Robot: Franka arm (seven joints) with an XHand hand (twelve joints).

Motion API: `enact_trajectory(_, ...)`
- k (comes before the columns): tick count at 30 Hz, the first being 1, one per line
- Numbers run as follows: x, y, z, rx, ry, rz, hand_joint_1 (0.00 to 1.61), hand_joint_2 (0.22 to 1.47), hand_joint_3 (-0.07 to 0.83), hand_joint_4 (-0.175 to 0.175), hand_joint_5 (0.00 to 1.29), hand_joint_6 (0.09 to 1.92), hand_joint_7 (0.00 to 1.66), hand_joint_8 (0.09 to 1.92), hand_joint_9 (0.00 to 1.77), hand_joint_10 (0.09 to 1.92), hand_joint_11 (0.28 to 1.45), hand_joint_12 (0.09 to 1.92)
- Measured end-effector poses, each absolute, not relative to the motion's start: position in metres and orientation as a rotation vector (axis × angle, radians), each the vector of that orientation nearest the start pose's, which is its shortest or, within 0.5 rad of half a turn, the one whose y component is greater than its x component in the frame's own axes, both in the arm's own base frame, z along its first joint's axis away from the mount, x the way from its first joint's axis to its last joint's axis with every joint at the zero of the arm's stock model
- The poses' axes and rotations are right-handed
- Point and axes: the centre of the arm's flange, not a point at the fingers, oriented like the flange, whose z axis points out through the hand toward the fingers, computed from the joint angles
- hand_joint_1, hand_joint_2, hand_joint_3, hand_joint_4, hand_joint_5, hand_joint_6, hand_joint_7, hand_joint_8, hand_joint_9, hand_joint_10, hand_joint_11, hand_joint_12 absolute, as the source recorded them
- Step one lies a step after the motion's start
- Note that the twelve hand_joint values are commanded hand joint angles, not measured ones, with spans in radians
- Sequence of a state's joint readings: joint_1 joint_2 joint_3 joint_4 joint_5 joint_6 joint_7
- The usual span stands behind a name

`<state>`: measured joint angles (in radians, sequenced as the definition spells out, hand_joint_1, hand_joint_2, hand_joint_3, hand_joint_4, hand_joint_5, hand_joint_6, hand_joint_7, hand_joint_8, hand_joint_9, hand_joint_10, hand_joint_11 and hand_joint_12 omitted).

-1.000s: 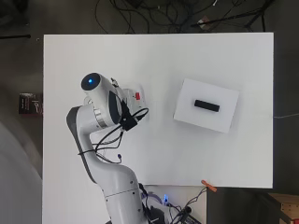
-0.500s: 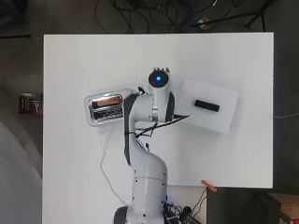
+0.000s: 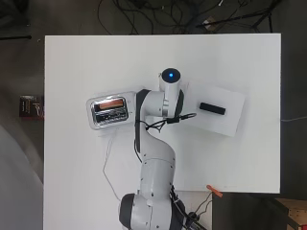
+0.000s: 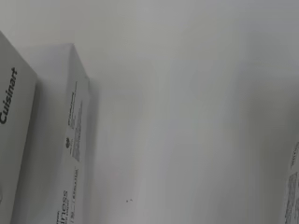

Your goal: Teleoperate dual arm-hand system to toast a bread

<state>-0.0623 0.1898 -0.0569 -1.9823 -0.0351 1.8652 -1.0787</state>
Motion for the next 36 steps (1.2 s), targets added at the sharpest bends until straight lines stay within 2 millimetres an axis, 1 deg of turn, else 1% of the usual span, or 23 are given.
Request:
enact_trajectory(4, 0.55, -0.052, 0.344, -2.595, -1.428, 0.418, 0.12, 1.06, -0.002, -0.101, 0.36, 0.09, 0.65, 0.09, 0.8, 0.09, 0.54, 0.09)
enact_trajectory(6, 0.547, -0.047, 0.343, -2.571, -1.441, 0.4, 0.17, 1.08, 0.0, -0.111, 0.37, 0.09, 0.75, 0.09, 0.95, 0.09, 0.62, 0.09)
enact_trajectory(7, 0.546, -0.046, 0.343, -2.564, -1.449, 0.399, 0.22, 1.1, -0.007, -0.124, 0.37, 0.09, 0.92, 0.09, 1.1, 0.12, 0.67, 0.32)
enact_trajectory(8, 0.545, -0.045, 0.343, -2.557, -1.462, 0.402, 0.26, 1.11, -0.008, -0.134, 0.37, 0.09, 1.07, 0.09, 1.17, 0.43, 0.68, 0.75)
enact_trajectory(9, 0.546, -0.045, 0.342, -2.549, -1.472, 0.405, 0.28, 1.12, -0.006, -0.141, 0.38, 0.09, 1.16, 0.09, 1.16, 0.72, 0.66, 1.08)
enact_trajectory(10, 0.546, -0.045, 0.34, -2.542, -1.477, 0.412, 0.29, 1.12, -0.004, -0.145, 0.38, 0.09, 1.2, 0.09, 1.13, 0.91, 0.64, 1.28)
enact_trajectory(12, 0.546, -0.045, 0.336, -2.548, -1.476, 0.433, 0.29, 1.11, -0.001, -0.146, 0.38, 0.09, 1.23, 0.09, 1.09, 1.09, 0.61, 1.43)
enact_trajectory(14, 0.543, -0.047, 0.326, -2.553, -1.465, 0.449, 0.28, 1.11, -0.001, -0.138, 0.39, 0.09, 1.22, 0.1, 1.05, 1.11, 0.58, 1.38)
enact_trajectory(15, 0.542, -0.048, 0.32, -2.547, -1.464, 0.459, 0.28, 1.11, 0.0, -0.129, 0.4, 0.09, 1.2, 0.1, 1.03, 1.03, 0.56, 1.26)
enact_trajectory(18, 0.542, -0.054, 0.299, -2.521, -1.448, 0.494, 0.27, 1.1, 0.0, -0.101, 0.42, 0.09, 1.12, 0.09, 1.06, 0.47, 0.63, 0.64)
enact_trajectory(19, 0.542, -0.056, 0.293, -2.518, -1.434, 0.506, 0.28, 1.1, 0.0, -0.098, 0.42, 0.09, 1.12, 0.09, 1.11, 0.37, 0.66, 0.56)
enact_trajectory(20, 0.541, -0.058, 0.287, -2.521, -1.416, 0.52, 0.28, 1.1, 0.0, -0.1, 0.41, 0.09, 1.16, 0.09, 1.13, 0.55, 0.66, 0.73)
enact_trajectory(21, 0.54, -0.06, 0.282, -2.527, -1.395, 0.534, 0.29, 1.1, 0.0, -0.105, 0.4, 0.09, 1.14, 0.32, 1.13, 0.85, 0.65, 1.01)
enact_trajectory(22, 0.54, -0.061, 0.278, -2.532, -1.379, 0.542, 0.29, 1.11, 0.0, -0.109, 0.39, 0.09, 1.08, 0.61, 1.1, 1.11, 0.63, 1.24)
enact_trajectory(23, 0.54, -0.063, 0.277, -2.534, -1.371, 0.546, 0.29, 1.11, 0.0, -0.112, 0.38, 0.09, 1.02, 0.84, 1.09, 1.27, 0.61, 1.38)
enact_trajectory(25, 0.54, -0.065, 0.273, -2.531, -1.364, 0.551, 0.29, 1.12, 0.0, -0.114, 0.38, 0.09, 0.96, 1.06, 1.07, 1.41, 0.6, 1.5)
enact_trajectory(28, 0.54, -0.067, 0.275, -2.532, -1.362, 0.543, 0.23, 1.17, 0.003, -0.104, 0.43, 0.09, 0.89, 1.1, 1.0, 1.33, 0.55, 1.29)
enact_trajectory(30, 0.544, -0.07, 0.293, -2.537, -1.378, 0.508, 0.17, 1.21, 0.004, -0.111, 0.43, 0.09, 0.88, 1.24, 1.01, 1.46, 0.57, 1.44)
enact_trajectory(31, 0.548, -0.071, 0.307, -2.546, -1.387, 0.484, 0.14, 1.22, 0.003, -0.114, 0.41, 0.09, 0.83, 1.12, 0.96, 1.31, 0.56, 1.24)
enact_trajectory(33, 0.554, -0.07, 0.332, -2.579, -1.397, 0.441, 0.05, 1.22, 0.002, -0.11, 0.36, 0.09, 0.81, 0.51, 0.89, 0.59, 0.59, 0.51)
enact_trajectory(34, 0.556, -0.07, 0.342, -2.599, -1.402, 0.425, 0.02, 1.22, 0.001, -0.101, 0.37, 0.09, 0.8, 0.28, 0.87, 0.33, 0.59, 0.28)
enact_trajectory(35, 0.555, -0.068, 0.352, -2.618, -1.405, 0.413, 0.01, 1.21, -0.001, -0.092, 0.38, 0.09, 0.77, 0.14, 0.85, 0.17, 0.58, 0.14)
enact_trajectory(36, 0.553, -0.066, 0.358, -2.628, -1.411, 0.407, 0.01, 1.2, -0.004, -0.084, 0.38, 0.09, 0.74, 0.09, 0.82, 0.09, 0.56, 0.09)
